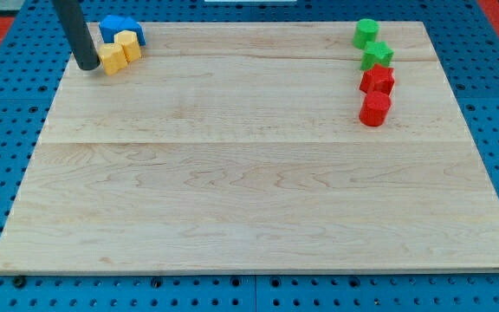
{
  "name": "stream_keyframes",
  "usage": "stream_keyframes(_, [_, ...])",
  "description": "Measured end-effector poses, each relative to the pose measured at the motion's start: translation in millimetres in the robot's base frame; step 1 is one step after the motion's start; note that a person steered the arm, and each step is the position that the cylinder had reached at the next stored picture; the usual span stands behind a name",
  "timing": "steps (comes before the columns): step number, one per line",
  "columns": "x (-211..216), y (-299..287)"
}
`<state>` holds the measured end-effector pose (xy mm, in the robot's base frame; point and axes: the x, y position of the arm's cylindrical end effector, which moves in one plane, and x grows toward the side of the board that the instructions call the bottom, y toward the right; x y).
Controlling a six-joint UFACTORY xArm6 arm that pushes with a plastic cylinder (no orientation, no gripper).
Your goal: Nudge the green circle a bit down
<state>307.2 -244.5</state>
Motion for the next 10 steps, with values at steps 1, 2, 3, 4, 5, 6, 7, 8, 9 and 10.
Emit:
stream_keyframes(1, [15.8,1.2])
stream_keyframes(2, [15.8,1.7])
stream_keyframes(3, [53.9,35.3])
stream_keyframes(4, [73.2,94.7])
stream_keyframes(5, [39.8,155.6])
stream_keyframes(6, [-2.7,220.2])
stream_keyframes(7, [-50.8,284.3])
stream_keyframes(8, [-100.1,316.8])
stream_keyframes(9, [-114.8,347.6])
stream_keyframes(10, [-114.5,385.0])
